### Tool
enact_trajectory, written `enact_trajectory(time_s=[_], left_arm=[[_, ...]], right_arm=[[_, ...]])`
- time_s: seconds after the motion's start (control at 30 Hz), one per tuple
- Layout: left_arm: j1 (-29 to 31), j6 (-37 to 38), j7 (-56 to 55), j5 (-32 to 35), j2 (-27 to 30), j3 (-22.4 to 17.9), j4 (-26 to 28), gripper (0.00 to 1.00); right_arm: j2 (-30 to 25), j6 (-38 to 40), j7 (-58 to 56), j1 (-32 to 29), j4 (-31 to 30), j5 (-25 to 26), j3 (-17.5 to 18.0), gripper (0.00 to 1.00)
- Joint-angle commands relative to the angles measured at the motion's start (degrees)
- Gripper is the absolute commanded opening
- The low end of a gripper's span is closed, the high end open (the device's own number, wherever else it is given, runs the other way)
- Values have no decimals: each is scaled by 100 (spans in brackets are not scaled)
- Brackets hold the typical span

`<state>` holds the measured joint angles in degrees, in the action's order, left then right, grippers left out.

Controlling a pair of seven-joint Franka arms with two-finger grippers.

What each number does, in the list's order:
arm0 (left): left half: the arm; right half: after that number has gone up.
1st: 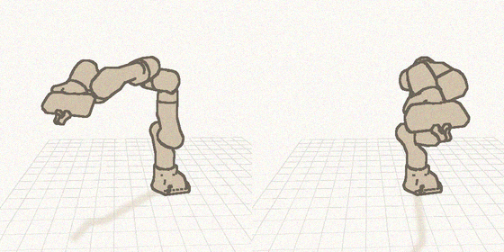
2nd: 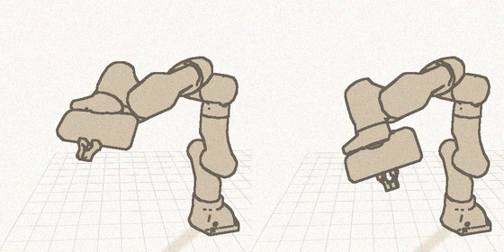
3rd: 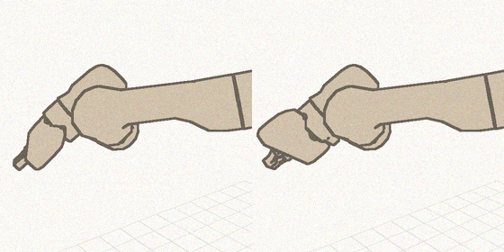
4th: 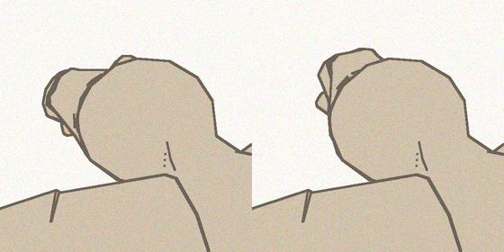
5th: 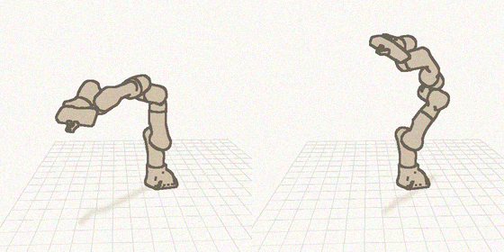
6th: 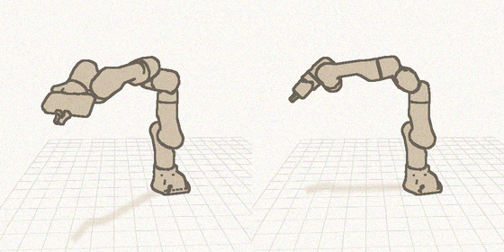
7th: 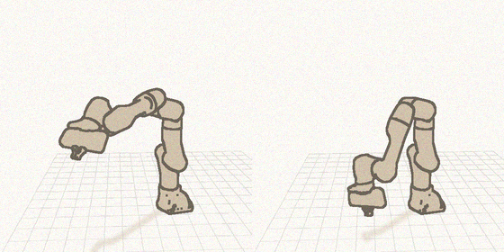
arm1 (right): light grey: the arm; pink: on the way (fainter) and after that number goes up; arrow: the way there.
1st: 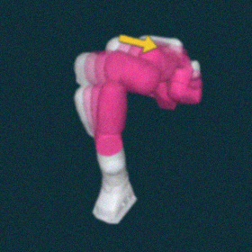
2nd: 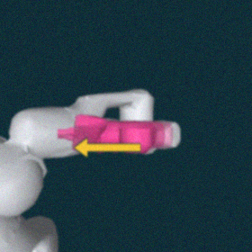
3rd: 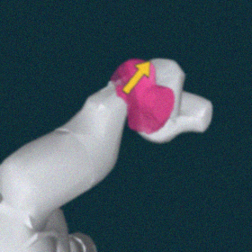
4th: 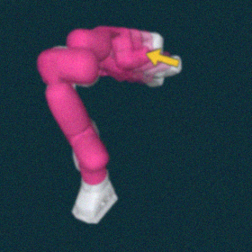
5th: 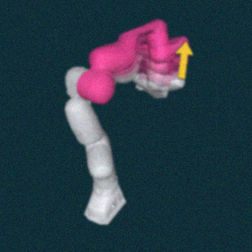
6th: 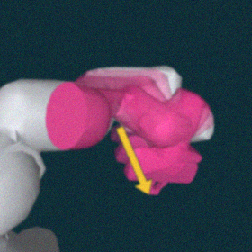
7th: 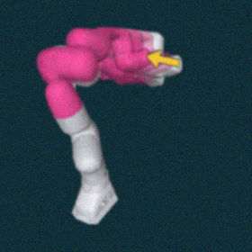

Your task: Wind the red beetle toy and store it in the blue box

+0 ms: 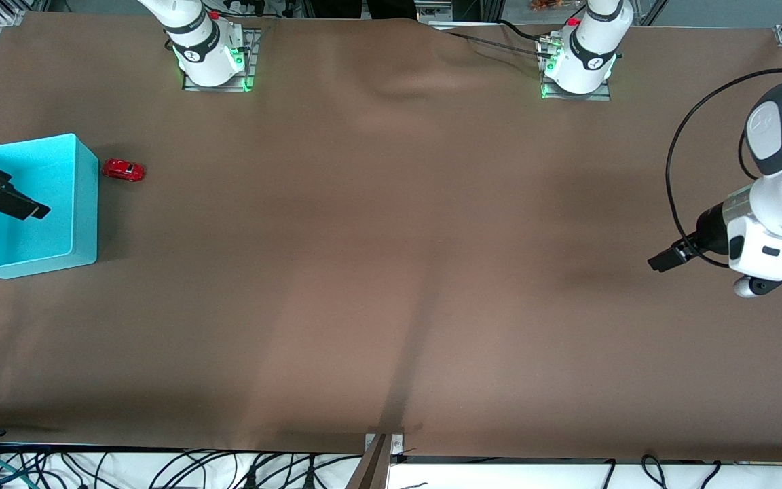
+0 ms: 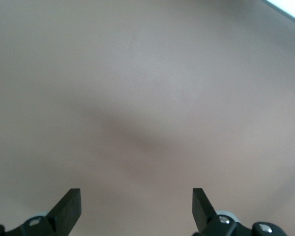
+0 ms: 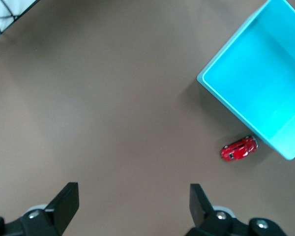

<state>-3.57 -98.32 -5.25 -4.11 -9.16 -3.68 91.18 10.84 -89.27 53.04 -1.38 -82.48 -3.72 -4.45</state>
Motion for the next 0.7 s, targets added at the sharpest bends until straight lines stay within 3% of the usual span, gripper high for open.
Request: enact_trajectory(time_s=[0.0,0.37,0.67], left_arm=[[-65,102,297,147,204,-1,-38,100],[-495,111,446,174,283,78,-135,100],[-680,489,472,165,704,86,-135,100]], right_arm=[[-74,50,593,-38,-250,38,-64,100],[-91,225,822,-29,-646,416,-100,100],[-91,-47,822,-38,-1164,636,-109,100]])
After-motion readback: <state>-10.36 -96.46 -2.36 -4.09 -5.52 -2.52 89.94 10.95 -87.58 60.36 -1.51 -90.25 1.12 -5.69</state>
